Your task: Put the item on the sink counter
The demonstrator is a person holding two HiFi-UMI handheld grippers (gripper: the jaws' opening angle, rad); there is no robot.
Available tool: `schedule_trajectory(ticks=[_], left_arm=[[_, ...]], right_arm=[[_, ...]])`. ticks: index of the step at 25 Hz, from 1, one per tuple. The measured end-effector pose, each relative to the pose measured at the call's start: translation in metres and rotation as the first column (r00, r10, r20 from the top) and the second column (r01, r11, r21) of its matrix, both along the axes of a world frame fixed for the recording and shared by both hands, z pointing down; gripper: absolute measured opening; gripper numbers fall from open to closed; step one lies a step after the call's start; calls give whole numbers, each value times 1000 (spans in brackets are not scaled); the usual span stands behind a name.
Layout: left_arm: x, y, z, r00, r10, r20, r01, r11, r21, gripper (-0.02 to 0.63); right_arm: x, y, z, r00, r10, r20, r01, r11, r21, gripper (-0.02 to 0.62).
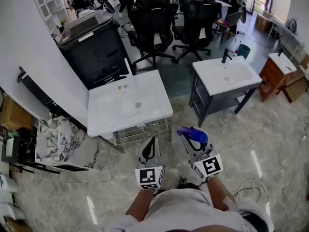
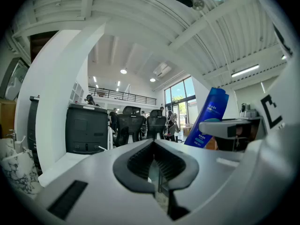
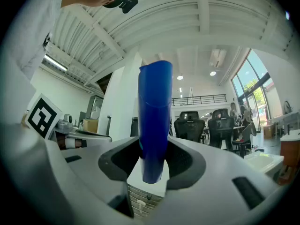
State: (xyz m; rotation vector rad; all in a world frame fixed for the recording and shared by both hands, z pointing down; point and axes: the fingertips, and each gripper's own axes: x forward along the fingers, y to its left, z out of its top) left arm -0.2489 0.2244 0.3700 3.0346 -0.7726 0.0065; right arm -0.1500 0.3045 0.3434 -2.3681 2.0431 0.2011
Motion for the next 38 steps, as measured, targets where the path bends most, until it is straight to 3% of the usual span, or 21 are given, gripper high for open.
schedule_trajectory(ticks=[14,23,38], left_arm=[[58,18,4,1000,-26,-9,26,1000,10,9],[71,20,13,999,-45,6,45,999,8,9],[119,-32,23,1000,-9,-8,8,1000,-14,9]], right_arm=[[47,10,0,998,-61,-21,61,998,14,160],[63,8,12,996,-86,-5,86,996,3,160],[105,-39,17,997,-71,-34,71,997,-22,160]])
